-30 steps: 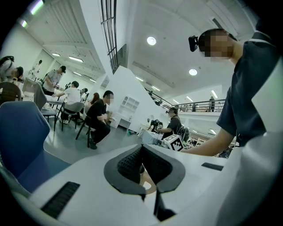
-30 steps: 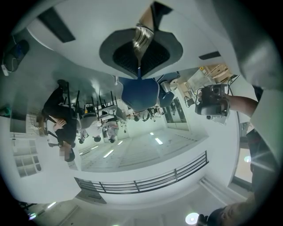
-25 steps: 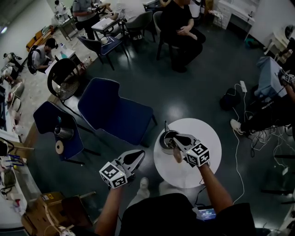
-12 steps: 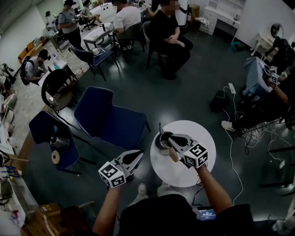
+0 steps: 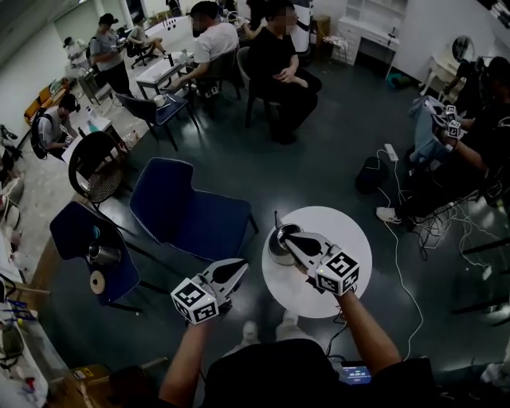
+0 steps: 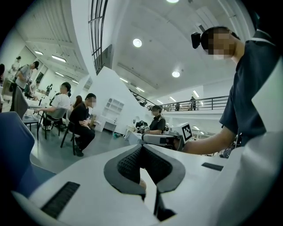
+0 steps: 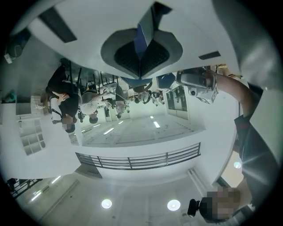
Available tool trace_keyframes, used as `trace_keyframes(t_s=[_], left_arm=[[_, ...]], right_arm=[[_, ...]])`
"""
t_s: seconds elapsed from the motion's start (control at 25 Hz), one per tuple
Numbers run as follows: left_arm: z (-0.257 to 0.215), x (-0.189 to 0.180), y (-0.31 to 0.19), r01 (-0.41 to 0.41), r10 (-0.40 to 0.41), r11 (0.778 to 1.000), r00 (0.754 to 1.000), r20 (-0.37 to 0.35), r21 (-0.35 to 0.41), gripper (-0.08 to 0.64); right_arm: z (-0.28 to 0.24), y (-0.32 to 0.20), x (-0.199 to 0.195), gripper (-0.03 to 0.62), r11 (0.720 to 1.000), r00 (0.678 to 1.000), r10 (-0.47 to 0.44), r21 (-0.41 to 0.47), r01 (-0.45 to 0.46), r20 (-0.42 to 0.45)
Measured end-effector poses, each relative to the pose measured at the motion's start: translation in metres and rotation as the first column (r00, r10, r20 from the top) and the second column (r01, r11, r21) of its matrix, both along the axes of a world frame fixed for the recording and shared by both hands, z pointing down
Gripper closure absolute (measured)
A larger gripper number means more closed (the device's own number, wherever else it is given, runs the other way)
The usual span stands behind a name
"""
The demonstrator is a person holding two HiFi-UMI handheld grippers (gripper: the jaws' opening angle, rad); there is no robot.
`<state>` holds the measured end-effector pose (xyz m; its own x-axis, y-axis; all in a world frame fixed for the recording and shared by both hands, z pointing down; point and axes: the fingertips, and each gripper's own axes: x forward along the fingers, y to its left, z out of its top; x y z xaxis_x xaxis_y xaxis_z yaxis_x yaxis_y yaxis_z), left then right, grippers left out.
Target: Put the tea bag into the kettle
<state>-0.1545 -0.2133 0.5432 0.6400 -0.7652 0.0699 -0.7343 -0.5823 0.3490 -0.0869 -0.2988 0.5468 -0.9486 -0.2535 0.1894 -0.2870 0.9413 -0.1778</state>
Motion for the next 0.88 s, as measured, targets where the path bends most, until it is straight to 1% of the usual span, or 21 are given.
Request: trace_keyframes(t_s=[0.16, 0.32, 0.56, 0.68, 0.88], left_arm=[[-0.006, 0.000, 0.017, -0.033, 0.033, 0.999, 0.999, 0.008, 0.005, 0.545], [-0.014, -0.001, 0.027, -0.067, 0.066, 0.997, 0.998, 0.011, 0.031, 0.545], [-0.021, -0.014, 0.045, -0.101, 0.101, 0.993, 0.995, 0.000, 0.063, 0.545], [-0.028, -0.020, 0.052, -0.116, 0.116, 0.991, 0.993, -0.005, 0.061, 0.545], [-0.034, -0.021, 0.062, -0.135, 0.136, 0.989, 0.990, -0.020, 0.067, 0.545]], right_arm=[[-0.012, 0.022, -0.001, 0.571, 0.999, 0.999, 0.033, 0.009, -0.034, 0.016], [-0.020, 0.044, -0.003, 0.571, 0.999, 0.999, 0.041, 0.012, -0.041, 0.020], [-0.032, 0.074, -0.021, 0.571, 0.996, 0.998, 0.071, 0.057, -0.071, 0.003], [-0.042, 0.083, -0.028, 0.571, 0.994, 0.996, 0.089, 0.061, -0.089, 0.012], [-0.048, 0.096, -0.029, 0.572, 0.992, 0.993, 0.113, 0.055, -0.114, 0.021]])
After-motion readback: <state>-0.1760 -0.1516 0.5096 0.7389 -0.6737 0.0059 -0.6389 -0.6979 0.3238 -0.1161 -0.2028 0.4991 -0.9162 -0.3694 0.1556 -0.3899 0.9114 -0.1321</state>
